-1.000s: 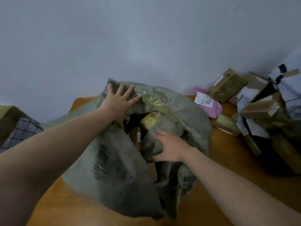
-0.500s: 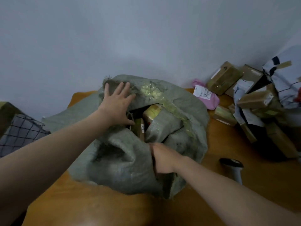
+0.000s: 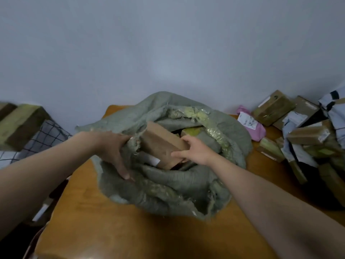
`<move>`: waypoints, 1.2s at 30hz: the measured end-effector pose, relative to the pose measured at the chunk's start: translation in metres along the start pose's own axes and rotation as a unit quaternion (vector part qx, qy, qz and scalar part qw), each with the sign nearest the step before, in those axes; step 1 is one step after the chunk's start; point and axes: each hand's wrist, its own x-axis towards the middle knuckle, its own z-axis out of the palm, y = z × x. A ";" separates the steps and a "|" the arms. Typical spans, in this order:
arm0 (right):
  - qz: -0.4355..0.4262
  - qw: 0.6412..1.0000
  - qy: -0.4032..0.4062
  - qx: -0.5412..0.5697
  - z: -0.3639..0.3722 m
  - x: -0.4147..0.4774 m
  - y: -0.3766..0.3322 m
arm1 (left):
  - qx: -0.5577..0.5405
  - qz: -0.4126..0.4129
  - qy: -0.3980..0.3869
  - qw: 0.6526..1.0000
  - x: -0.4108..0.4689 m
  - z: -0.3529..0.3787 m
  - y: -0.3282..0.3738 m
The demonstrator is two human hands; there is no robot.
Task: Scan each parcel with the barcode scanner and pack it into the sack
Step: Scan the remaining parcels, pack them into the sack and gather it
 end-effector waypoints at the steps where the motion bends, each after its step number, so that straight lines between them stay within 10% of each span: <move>1: 0.018 0.997 0.018 0.066 0.002 0.004 -0.002 | 0.059 -0.060 0.025 0.996 0.001 0.006 -0.009; 8: 0.050 0.956 0.093 0.274 0.035 0.051 -0.033 | 0.078 -0.245 0.119 0.959 0.000 0.017 -0.053; 14: -0.008 0.983 0.158 0.097 0.045 0.044 -0.005 | 0.087 0.106 0.480 0.867 0.015 -0.005 0.034; 18: 0.009 0.970 0.162 -0.180 0.013 0.007 0.047 | 0.092 0.237 0.392 0.884 0.069 -0.012 0.108; 25: -0.029 0.931 0.055 -0.359 -0.011 -0.009 0.076 | 0.223 0.128 0.160 0.953 0.160 -0.040 0.162; 30: -0.061 0.862 0.112 -0.491 -0.040 0.019 0.058 | 0.265 -0.001 0.120 0.957 0.183 -0.080 0.169; 36: -0.099 0.859 0.013 -0.502 -0.085 0.036 0.056 | 0.259 -0.075 0.251 0.930 0.206 -0.107 0.134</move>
